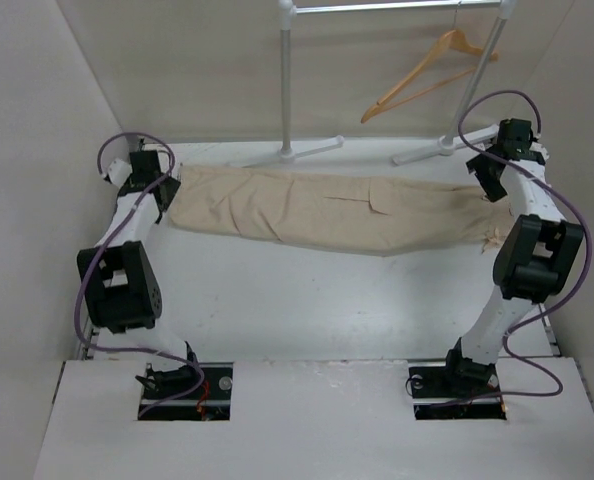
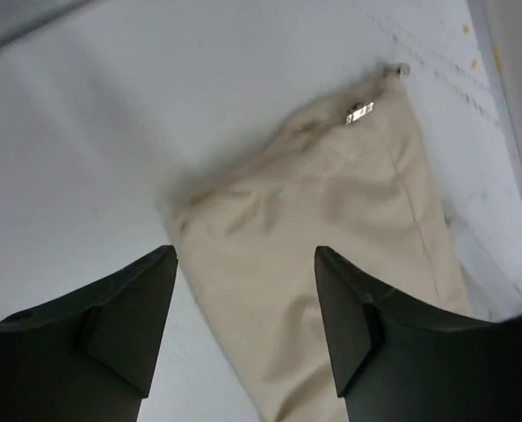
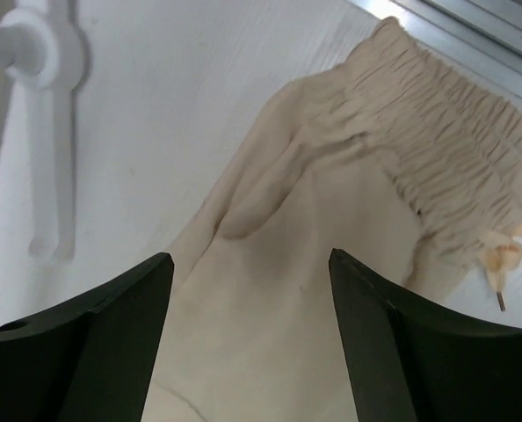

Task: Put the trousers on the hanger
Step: Fold the trousers at the center of the board.

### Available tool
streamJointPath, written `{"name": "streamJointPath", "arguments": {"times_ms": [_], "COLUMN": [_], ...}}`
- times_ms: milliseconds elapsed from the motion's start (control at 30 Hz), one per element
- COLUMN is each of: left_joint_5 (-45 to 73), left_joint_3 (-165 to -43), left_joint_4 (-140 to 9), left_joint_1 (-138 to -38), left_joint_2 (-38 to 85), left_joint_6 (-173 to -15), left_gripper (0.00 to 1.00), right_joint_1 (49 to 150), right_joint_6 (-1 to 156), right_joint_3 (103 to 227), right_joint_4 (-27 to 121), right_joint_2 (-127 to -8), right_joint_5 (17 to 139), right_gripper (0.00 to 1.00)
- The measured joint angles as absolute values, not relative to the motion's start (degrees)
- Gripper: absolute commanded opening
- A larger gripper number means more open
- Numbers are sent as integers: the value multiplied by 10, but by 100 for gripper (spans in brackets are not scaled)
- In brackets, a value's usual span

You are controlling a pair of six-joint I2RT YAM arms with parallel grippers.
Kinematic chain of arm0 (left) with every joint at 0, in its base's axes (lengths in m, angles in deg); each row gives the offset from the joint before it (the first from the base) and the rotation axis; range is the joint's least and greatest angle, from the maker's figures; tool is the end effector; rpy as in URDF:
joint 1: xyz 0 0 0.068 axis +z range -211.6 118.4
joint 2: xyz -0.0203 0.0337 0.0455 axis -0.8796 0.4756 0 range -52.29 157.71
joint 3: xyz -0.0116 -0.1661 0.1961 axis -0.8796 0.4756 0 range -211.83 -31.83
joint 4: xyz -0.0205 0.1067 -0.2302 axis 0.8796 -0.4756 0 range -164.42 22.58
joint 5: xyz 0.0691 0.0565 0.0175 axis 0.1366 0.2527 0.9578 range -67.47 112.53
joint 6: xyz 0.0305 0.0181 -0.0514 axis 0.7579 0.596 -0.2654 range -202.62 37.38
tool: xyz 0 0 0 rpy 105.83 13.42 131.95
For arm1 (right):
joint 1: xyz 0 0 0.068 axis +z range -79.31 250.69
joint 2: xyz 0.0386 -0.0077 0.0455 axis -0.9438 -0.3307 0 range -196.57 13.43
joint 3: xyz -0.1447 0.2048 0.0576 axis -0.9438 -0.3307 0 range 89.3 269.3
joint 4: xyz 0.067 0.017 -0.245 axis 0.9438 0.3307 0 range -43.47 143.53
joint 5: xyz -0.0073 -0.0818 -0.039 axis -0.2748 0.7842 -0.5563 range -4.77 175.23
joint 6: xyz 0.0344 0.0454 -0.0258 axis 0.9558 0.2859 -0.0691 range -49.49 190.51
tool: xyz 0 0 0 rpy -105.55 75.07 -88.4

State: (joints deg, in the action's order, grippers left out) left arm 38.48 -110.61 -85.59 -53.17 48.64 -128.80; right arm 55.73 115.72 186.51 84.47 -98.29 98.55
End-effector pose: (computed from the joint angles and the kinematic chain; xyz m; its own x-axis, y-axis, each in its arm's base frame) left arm 0.3948 0.0717 0.2455 -0.1920 -0.7297 -0.6562 -0.7029 0.5689 -0.4269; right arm 0.4128 -0.1217 0.2468 -0.2651 0.7856 -0.5590 0.8161 0.4916 0.3038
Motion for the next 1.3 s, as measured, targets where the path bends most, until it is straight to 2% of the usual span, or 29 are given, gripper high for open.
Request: {"name": "streamJointPath", "arguments": {"times_ms": [100, 200, 433, 500, 633, 733, 1000, 1300], "left_joint_5": [325, 275, 233, 234, 241, 245, 252, 261], "left_joint_3": [-943, -868, -864, -876, -886, -889, -872, -829], "left_joint_4": [-779, -725, -614, -587, -545, -536, -565, -579], "left_joint_1": [-532, -535, -539, -539, -540, -537, -488, -452], "left_joint_2": [399, 411, 486, 505, 541, 553, 530, 488], "left_joint_6": [-1326, -1361, -1416, -1424, -1444, -1450, -1442, -1430], "left_gripper": [65, 65, 61, 51, 15, 6, 4, 4], "right_joint_1": [584, 617, 660, 660, 654, 629, 464, 462], "right_joint_6": [1148, 1146, 1147, 1148, 1152, 1154, 1173, 1188], "right_joint_3": [1795, 1751, 1660, 1628, 1569, 1538, 1522, 1523], "right_joint_4": [812, 784, 729, 723, 716, 714, 699, 677], "right_joint_2": [-899, -829, -742, -722, -683, -671, -734, -835], "right_joint_5": [983, 982, 972, 972, 971, 965, 931, 865], "right_gripper": [74, 73, 74, 74, 75, 77, 82, 83]}}
